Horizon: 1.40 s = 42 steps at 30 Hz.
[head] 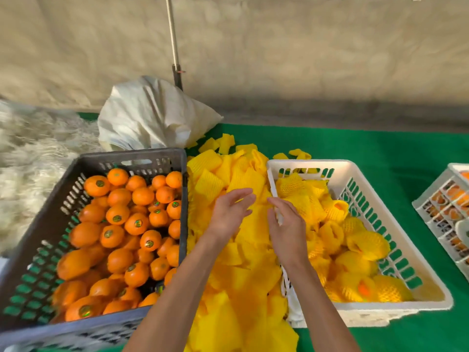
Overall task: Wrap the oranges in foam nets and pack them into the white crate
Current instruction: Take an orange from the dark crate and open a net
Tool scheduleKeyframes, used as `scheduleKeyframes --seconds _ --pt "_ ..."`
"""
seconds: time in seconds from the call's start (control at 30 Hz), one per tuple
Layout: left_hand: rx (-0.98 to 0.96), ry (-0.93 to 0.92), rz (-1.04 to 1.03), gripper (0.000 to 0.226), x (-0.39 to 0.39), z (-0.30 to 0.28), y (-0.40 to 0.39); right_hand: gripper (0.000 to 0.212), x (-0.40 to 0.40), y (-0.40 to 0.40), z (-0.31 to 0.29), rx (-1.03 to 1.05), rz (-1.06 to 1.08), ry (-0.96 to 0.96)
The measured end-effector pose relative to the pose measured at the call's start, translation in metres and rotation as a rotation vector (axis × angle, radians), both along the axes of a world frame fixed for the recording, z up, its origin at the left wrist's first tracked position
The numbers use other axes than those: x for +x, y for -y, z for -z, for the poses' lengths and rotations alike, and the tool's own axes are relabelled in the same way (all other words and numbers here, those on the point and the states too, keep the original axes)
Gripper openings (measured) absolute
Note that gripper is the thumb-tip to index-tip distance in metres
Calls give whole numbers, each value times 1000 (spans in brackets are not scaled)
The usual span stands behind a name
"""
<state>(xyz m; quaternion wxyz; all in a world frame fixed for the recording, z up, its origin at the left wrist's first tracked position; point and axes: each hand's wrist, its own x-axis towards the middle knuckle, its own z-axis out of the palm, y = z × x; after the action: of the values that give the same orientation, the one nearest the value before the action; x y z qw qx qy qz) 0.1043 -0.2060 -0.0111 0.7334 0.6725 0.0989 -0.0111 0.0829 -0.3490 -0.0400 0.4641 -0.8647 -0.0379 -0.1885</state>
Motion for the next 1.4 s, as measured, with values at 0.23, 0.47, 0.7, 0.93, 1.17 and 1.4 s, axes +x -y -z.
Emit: scheduleKeyframes --seconds 0.23,0.47,0.7,0.93,1.17,1.4 --pt "29 55 -180 21 -28 7 -107 33 -1 -72 45 -215 -287 -379" --pt "-39 28 -290 24 -47 21 -159 42 -11 -106 101 -599 -406 -595" --pt "-62 -10 -333 27 -61 28 -172 38 -12 -113 80 -465 -225 -455" --pt "-193 -88 -356 37 -79 5 -198 21 -23 -161 -1 -48 -204 147" --pt "-109 -14 -398 25 -123 5 -246 21 -50 -257 -5 9 -593 87" --pt "-76 37 -346 23 -149 15 -285 21 -54 -296 -3 195 -607 -289"
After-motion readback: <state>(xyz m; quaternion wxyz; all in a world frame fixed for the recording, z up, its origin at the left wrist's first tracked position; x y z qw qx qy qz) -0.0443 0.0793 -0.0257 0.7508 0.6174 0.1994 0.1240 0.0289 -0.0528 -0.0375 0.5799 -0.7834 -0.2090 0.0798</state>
